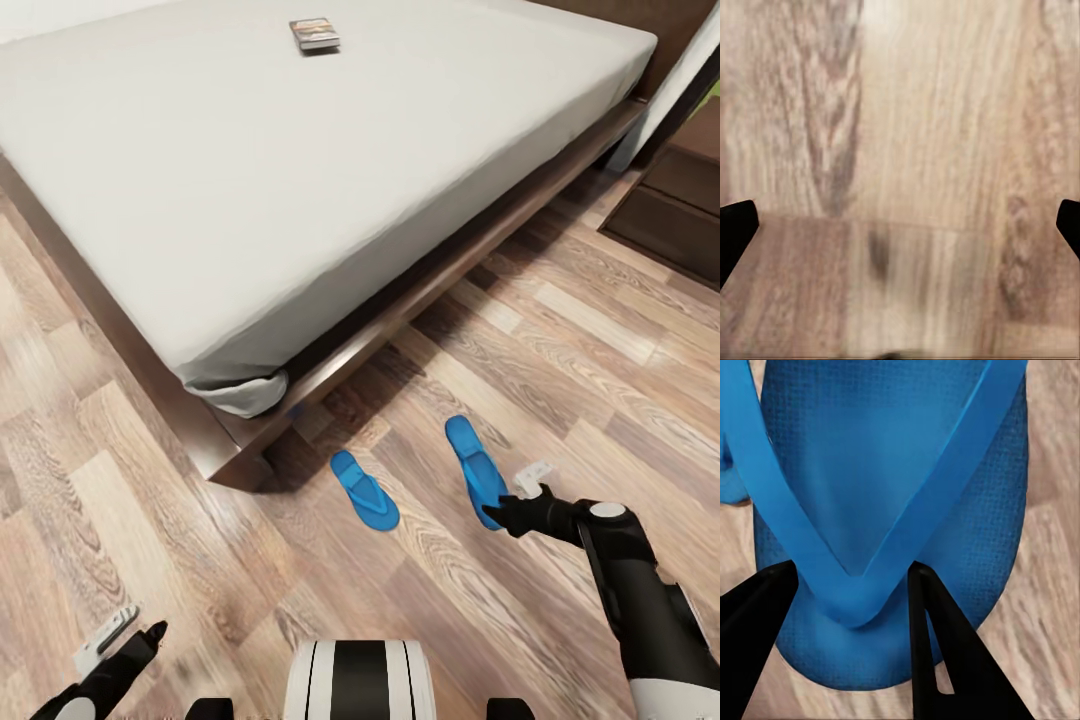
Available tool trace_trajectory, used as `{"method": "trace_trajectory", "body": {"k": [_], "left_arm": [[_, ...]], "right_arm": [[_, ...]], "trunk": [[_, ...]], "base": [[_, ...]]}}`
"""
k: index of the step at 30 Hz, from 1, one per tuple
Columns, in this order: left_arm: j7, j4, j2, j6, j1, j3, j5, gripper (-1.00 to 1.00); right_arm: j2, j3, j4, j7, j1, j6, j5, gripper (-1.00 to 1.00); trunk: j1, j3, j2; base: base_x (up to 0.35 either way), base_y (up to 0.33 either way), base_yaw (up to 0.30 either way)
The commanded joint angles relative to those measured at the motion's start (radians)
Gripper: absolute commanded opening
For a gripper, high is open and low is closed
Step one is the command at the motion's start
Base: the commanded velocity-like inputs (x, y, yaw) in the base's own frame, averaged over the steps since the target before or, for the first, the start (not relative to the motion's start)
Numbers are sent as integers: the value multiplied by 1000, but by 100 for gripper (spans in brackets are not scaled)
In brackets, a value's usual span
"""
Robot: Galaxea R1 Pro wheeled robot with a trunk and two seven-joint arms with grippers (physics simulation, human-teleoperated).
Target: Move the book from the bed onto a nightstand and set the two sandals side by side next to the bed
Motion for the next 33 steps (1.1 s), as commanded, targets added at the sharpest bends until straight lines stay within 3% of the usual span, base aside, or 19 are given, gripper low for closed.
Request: {"method": "trace_trajectory", "body": {"k": [1, 3, 11, 16, 24, 28, 33], "left_arm": [[6, -47, 2, 6, 28, 9, 7, 100], [5, -109, 4, 7, 69, 24, 7, 100], [7, -193, -7, 27, 115, 81, 47, 100], [6, -209, -8, 23, 144, 95, 52, 100], [12, -212, -9, 28, 152, 121, 61, 100], [13, -275, -5, 56, 173, 141, 59, 100], [9, -301, -8, 108, 184, 144, 51, 100]], "right_arm": [[-2, -3, 41, 12, -1, -72, 5, -100], [-25, -1, 91, 12, 0, -189, 7, -100], [-59, 8, 124, 12, 1, -269, 8, -100], [-58, 11, 173, 12, 0, -273, 10, -100], [-50, 54, 244, 5, -10, -267, 20, -100], [-49, 61, 292, 1, -48, -194, 21, -100], [-49, 62, 304, 0, -59, -162, 27, -100]], "trunk": [[0, -1, 0], [0, -1, 0], [0, -4, 0], [0, -4, 0], [0, -4, 0], [0, -4, 0], [0, -4, 0]], "base": [[0, 0, 283], [0, 0, 272], [1, 0, 175], [190, 0, 23], [124, 0, 15], [18, 0, 184], [4, 0, 224]]}}
